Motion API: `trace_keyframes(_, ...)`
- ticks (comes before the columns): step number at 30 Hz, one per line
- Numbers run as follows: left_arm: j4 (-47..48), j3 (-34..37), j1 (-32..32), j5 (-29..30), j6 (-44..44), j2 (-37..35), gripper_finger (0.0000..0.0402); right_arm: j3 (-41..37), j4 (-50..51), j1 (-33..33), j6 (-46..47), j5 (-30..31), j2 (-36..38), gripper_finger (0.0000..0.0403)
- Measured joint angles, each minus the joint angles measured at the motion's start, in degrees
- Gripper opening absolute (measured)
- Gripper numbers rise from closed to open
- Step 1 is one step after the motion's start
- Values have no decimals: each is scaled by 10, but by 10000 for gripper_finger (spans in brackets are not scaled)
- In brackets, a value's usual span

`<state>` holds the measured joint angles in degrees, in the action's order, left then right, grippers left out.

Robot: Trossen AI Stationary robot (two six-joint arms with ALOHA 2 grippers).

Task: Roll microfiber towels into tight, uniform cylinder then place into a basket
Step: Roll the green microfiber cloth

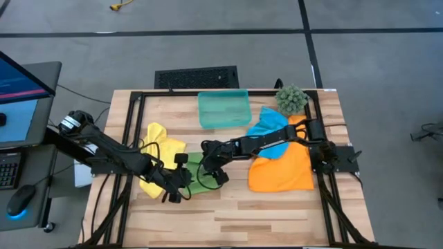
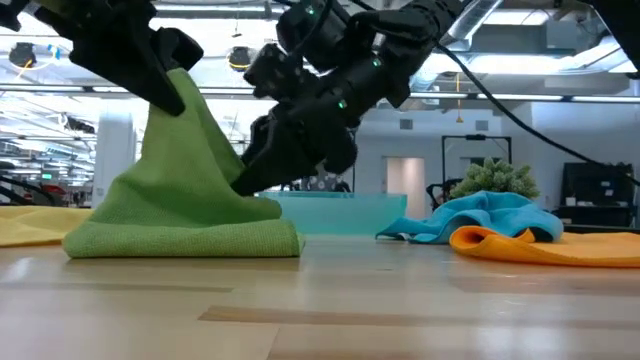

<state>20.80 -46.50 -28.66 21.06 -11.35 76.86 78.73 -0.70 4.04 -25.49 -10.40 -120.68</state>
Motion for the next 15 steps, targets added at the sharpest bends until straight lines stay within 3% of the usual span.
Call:
trace_keyframes(7,7,0,-10,3,-18,0,0,41,42,16,0,24,10,240)
trace_keyframes(10,7,0,-14,4,-18,0,0,55,63,20,-3,58,14,201)
trace_keyframes(15,1,0,-18,7,-19,0,0,56,71,18,0,60,10,120)
